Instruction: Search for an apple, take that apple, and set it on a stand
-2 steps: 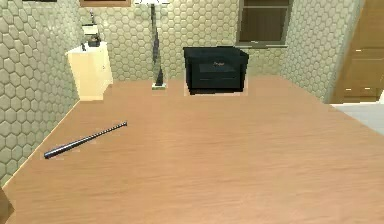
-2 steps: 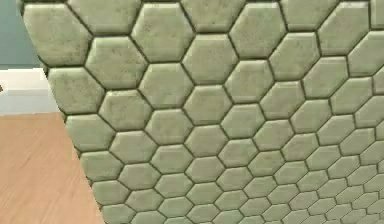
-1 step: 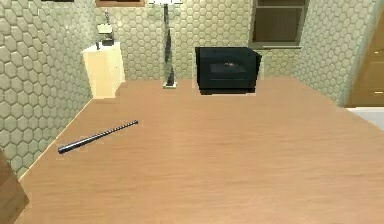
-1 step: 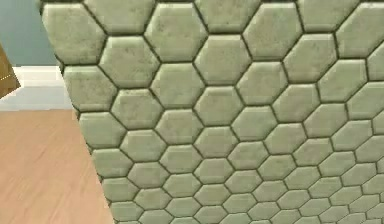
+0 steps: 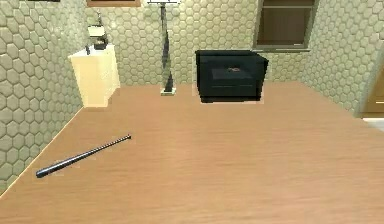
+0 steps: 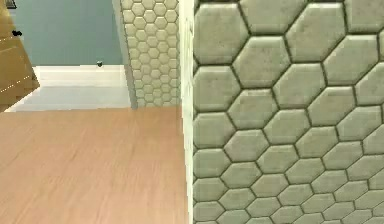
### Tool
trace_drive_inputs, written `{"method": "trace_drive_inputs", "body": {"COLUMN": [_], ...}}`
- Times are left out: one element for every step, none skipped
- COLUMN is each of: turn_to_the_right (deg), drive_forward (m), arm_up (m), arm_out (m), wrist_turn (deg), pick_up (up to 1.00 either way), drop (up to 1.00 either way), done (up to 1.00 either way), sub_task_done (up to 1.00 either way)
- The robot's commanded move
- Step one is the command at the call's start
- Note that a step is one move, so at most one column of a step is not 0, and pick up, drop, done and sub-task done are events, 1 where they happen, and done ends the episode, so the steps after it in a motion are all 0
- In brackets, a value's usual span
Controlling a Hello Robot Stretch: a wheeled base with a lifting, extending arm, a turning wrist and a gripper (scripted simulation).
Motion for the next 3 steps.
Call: {"method": "trace_drive_inputs", "body": {"turn_to_the_right": [36.0,0.0,27.0], "drive_forward": [0.0,0.45,0.0], "arm_up": [0.0,0.0,0.0], "arm_out": [0.0,0.0,0.0], "wrist_turn": [0.0,0.0,0.0], "pick_up": [0.0,0.0,0.0], "drop": [0.0,0.0,0.0], "done": [0.0,0.0,0.0], "sub_task_done": [0.0,0.0,0.0]}}
